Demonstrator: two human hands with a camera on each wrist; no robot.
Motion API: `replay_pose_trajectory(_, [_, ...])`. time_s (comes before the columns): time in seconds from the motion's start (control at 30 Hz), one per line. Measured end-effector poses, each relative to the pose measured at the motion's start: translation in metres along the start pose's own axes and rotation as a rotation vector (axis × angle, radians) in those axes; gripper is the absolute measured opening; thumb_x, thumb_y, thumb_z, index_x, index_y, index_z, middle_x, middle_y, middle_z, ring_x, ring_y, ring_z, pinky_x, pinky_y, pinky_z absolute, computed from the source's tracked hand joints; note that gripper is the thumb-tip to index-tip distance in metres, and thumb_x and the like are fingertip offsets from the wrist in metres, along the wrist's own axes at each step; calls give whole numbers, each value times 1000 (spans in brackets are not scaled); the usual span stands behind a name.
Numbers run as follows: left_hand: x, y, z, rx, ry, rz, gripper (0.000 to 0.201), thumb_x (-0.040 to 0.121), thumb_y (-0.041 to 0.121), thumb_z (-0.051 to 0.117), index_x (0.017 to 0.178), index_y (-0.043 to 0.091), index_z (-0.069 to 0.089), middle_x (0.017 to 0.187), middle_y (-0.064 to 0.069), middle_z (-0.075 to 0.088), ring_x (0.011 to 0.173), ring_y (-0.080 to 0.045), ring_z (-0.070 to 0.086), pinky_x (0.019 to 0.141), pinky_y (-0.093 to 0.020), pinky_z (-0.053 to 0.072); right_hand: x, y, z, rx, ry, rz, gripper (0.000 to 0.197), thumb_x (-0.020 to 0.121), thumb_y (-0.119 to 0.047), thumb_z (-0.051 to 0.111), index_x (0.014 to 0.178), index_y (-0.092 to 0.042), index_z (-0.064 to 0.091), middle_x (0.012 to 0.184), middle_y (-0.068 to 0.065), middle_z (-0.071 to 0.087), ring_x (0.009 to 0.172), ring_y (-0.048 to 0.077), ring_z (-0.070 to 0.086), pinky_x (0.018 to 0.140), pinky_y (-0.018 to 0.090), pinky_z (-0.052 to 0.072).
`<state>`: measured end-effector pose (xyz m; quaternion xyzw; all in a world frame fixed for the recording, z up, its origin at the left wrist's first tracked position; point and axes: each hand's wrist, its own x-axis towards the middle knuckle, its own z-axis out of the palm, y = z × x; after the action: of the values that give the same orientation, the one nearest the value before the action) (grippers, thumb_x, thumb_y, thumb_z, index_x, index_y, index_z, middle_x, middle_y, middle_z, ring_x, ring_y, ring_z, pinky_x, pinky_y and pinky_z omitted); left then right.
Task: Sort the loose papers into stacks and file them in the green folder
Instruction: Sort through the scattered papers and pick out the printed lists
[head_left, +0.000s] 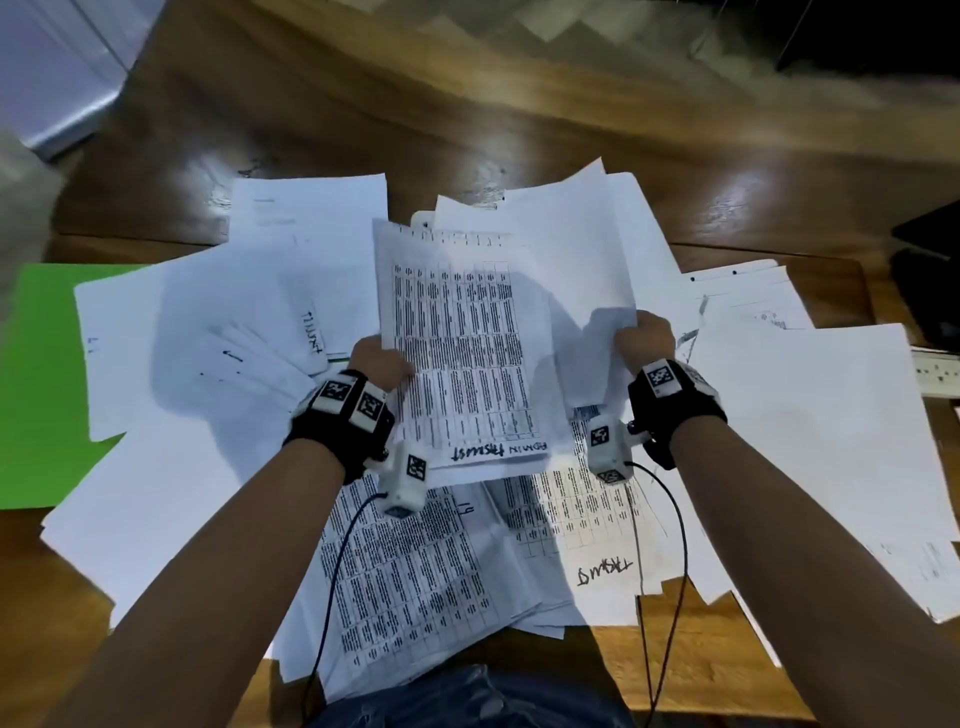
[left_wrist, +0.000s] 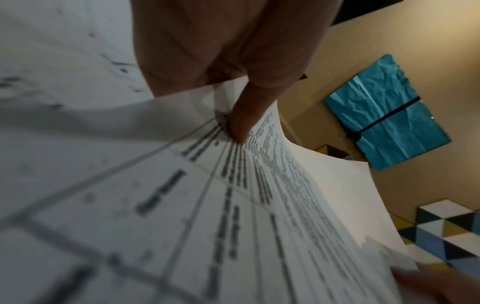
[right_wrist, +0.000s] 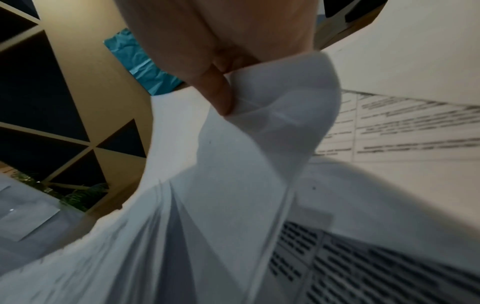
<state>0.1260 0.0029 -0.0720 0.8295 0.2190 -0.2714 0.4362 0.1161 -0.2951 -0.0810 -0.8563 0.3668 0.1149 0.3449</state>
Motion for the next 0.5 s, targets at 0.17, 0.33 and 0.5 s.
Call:
replay_pose_trajectory(0.17, [-40,-35,11,-18,-117,-34,19,81,-9,61,99,-2,60,107,-22,65,99,-28,61,87,-33,48,-19,7,-12,-99,-42,3,34,94,-7,45,124,7,56,131,25,55,123,37,52,100,37,40])
replay_pose_trajectory(0.33, [-58,-72,27,11,-206,-63,31,79,-7,62,109,-5,59,107,-22,65,105,-36,62,95,-45,50,-44,42,-6,-218,-262,43,39,96,-4,39,133,5,48,136,24,50,126,33,49,100,33,40])
replay_pose_trajectory(0.5, [-67,-82,35,85,-270,-113,39,81,2,67,116,-10,55,108,-25,63,94,-37,64,83,-42,54,-62,65,8,-167,-334,3,43,92,-7,47,135,-1,47,135,23,52,123,36,52,101,37,42])
